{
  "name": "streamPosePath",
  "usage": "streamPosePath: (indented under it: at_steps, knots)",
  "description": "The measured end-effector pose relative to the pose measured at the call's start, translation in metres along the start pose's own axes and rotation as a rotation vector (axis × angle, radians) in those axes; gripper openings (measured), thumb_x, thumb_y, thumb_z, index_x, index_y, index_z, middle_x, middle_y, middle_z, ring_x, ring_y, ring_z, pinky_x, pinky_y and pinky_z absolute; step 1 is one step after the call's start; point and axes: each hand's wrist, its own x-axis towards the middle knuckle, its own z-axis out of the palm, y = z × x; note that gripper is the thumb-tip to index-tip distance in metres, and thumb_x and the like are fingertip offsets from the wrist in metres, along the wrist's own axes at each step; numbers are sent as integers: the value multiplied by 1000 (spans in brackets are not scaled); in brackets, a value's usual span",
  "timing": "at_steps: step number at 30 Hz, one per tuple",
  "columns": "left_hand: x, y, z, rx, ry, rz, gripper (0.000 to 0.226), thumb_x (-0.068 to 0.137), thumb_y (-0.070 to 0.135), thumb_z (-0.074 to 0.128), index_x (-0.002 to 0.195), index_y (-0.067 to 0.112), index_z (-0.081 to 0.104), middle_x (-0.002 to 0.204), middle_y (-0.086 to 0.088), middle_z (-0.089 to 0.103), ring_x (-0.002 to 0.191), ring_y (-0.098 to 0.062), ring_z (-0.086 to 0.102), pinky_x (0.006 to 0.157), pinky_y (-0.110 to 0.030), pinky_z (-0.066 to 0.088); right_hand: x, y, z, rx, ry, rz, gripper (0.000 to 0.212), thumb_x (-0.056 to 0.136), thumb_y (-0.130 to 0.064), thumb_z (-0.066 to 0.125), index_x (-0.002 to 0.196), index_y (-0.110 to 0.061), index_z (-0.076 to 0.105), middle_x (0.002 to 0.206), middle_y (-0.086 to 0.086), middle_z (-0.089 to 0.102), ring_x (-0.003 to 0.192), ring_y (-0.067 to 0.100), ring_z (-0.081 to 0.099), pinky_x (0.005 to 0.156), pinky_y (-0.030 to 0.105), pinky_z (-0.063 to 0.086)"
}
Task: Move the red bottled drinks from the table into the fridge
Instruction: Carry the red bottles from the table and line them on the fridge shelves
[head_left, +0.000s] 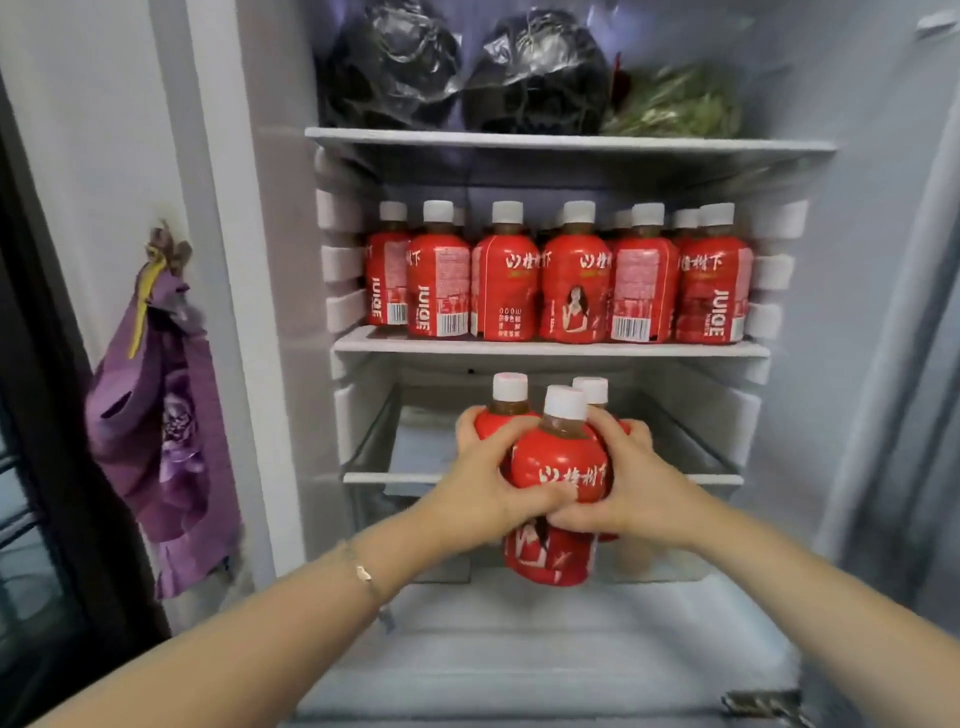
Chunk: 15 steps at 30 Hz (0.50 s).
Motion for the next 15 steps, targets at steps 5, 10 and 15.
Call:
streamPosePath:
  at_steps: [5, 10, 15]
  knots:
    - [49, -5, -12, -154, -57, -341, 75, 48, 76, 56, 115, 44, 49, 129, -4, 47, 107, -25, 57, 93, -43, 48, 51, 5, -5, 157, -99, 172, 98, 37, -84, 67, 124, -48, 41, 126, 0, 49, 107, 20, 58, 98, 37, 46]
    - [72, 6, -31, -175, -281, -514, 48, 78, 70, 43, 106, 33, 54, 103, -8, 66, 99, -29, 62, 88, -56, 48, 77, 3, -22, 159, -302, 206, 93, 45, -86, 60, 123, -37, 49, 113, -4, 68, 103, 19, 66, 97, 43, 48]
    - [80, 9, -27, -49, -349, -505, 53, 78, 76, 35, 106, 35, 53, 101, -5, 67, 94, -26, 64, 84, -50, 51, 75, 4, -32, 124, -374, 296, 69, 59, -79, 59, 116, -44, 44, 108, -7, 66, 97, 15, 66, 77, 35, 56]
